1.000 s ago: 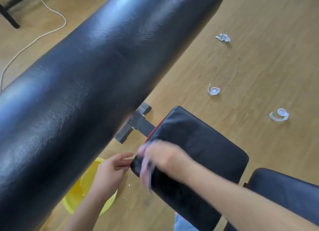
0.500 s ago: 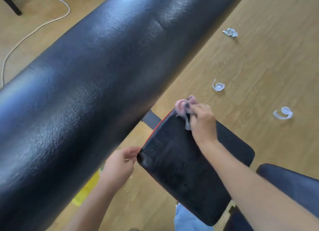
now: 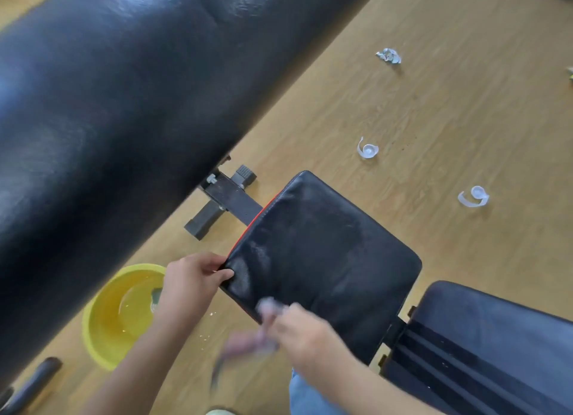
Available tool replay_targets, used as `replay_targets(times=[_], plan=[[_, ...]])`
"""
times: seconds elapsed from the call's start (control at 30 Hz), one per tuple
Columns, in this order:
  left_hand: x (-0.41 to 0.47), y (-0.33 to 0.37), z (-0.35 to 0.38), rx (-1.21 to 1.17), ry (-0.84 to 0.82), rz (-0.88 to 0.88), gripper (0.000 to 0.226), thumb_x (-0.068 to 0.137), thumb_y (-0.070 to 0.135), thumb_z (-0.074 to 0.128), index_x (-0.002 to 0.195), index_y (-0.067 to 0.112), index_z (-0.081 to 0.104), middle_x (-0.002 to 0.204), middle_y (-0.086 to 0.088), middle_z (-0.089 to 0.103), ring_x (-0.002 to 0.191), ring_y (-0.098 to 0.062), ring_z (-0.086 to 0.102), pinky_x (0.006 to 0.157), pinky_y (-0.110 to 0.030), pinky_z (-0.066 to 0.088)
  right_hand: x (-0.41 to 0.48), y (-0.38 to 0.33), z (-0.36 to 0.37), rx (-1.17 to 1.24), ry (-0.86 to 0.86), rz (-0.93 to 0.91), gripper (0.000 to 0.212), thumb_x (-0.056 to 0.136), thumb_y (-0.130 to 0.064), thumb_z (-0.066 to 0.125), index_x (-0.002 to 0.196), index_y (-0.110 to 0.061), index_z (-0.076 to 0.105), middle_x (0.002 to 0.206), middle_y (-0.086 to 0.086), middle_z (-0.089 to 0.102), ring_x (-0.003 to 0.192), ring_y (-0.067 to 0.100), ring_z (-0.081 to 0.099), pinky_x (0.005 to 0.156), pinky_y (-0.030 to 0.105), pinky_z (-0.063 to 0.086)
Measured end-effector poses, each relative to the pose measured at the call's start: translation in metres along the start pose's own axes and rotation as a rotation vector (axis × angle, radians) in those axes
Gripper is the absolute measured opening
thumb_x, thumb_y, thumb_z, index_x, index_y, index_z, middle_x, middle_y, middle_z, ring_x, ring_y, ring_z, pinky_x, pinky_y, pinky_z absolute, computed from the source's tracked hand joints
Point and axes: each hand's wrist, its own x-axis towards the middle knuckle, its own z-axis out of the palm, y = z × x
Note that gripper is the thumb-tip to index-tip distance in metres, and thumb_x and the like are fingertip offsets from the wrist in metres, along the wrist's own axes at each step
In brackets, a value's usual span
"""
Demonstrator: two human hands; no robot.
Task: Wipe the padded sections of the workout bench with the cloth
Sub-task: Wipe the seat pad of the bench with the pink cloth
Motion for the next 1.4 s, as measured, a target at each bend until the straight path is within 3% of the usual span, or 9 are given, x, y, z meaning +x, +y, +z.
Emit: replay_targets(times=[0.1,0.3,0.53,0.67,0.83,0.9,1.1,1.27,1.4], plan=[[-0.002,0.001,0.002,0.003,0.022,0.004,0.015,0.075,0.017,0.083,0.082,0.029,0.077,0.073,0.016,0.072,0.075,0.002,0.066,0.065,-0.016,0.044,-0.009,0.044,-0.031,-0.140,-0.190,-0.323,0.016,0.082,-0.003,0.063,0.085,-0.018,0.067,0.079,-0.001,0.064,0.074,0.019,0.055,0.062,0.032,0.055],[-0.003,0.002,0.006,-0.007,0.031,0.032,0.022,0.077,0.018,0.082,0.078,0.037,0.070,0.074,0.017,0.072,0.077,0.000,0.066,0.067,-0.021,0.046,0.021,0.127,-0.091,0.108,0.459,0.623,0.020,0.082,0.018,0.055,0.076,0.001,0.064,0.078,-0.012,0.053,0.068,0.005,0.053,0.073,0.018,0.052],[-0.005,0.000,0.008,0.007,0.051,0.008,0.022,0.079,0.019,0.080,0.080,0.039,0.070,0.076,0.016,0.071,0.075,-0.004,0.064,0.066,-0.034,0.055,-0.056,0.133,-0.001,-0.291,-0.145,-0.223,0.020,0.097,-0.009,0.050,0.094,-0.019,0.066,0.101,-0.003,0.056,0.085,0.015,0.050,0.076,0.025,0.051],[-0.003,0.003,0.009,0.017,0.042,0.007,0.014,0.080,0.020,0.079,0.087,0.032,0.076,0.078,0.013,0.072,0.071,-0.008,0.066,0.064,-0.038,0.059,-0.020,0.155,-0.110,-0.197,0.419,0.436,0.025,0.082,0.003,0.062,0.096,-0.014,0.074,0.092,0.002,0.064,0.086,0.026,0.064,0.075,0.033,0.052],[-0.004,0.000,0.009,0.059,0.047,0.016,0.012,0.081,0.021,0.078,0.089,0.029,0.077,0.078,0.010,0.074,0.062,-0.012,0.066,0.061,-0.035,0.057,-0.026,0.049,-0.055,-0.332,-0.499,0.036,0.054,0.050,-0.042,0.089,0.076,-0.024,0.045,0.062,-0.003,0.026,0.052,0.009,0.031,0.039,0.016,0.013],[-0.006,-0.001,0.010,0.057,0.056,0.024,0.012,0.082,0.020,0.078,0.089,0.029,0.077,0.079,0.009,0.075,0.060,-0.012,0.065,0.061,-0.034,0.056,-0.049,0.062,-0.043,-0.355,-0.606,-0.134,0.049,0.044,-0.030,0.095,0.073,-0.028,0.056,0.068,-0.005,0.042,0.060,0.016,0.043,0.074,0.044,0.035],[-0.002,-0.004,0.013,0.050,0.079,0.030,0.015,0.080,0.024,0.079,0.095,0.024,0.077,0.084,0.004,0.076,0.054,-0.011,0.059,0.052,-0.029,0.048,-0.059,0.151,-0.103,-0.132,0.293,0.530,0.019,0.086,0.001,0.053,0.086,-0.011,0.069,0.087,-0.001,0.064,0.082,0.020,0.061,0.070,0.018,0.043],[-0.008,-0.005,0.014,0.022,0.083,0.032,0.012,0.081,0.024,0.079,0.091,0.031,0.075,0.081,0.006,0.073,0.056,-0.010,0.061,0.056,-0.031,0.052,-0.099,0.091,-0.053,-0.638,-0.587,-0.283,0.038,0.082,-0.014,0.031,0.113,-0.013,0.054,0.096,-0.001,0.056,0.096,0.025,0.050,0.083,0.028,0.054],[-0.008,-0.007,0.015,0.006,0.081,0.048,0.013,0.080,0.023,0.080,0.092,0.028,0.077,0.079,0.007,0.072,0.076,-0.013,0.067,0.072,-0.032,0.053,-0.095,0.121,-0.083,-0.329,-0.239,0.101,0.051,0.100,-0.017,0.010,0.107,-0.015,0.060,0.099,-0.011,0.048,0.086,0.010,0.048,0.070,0.017,0.045]])
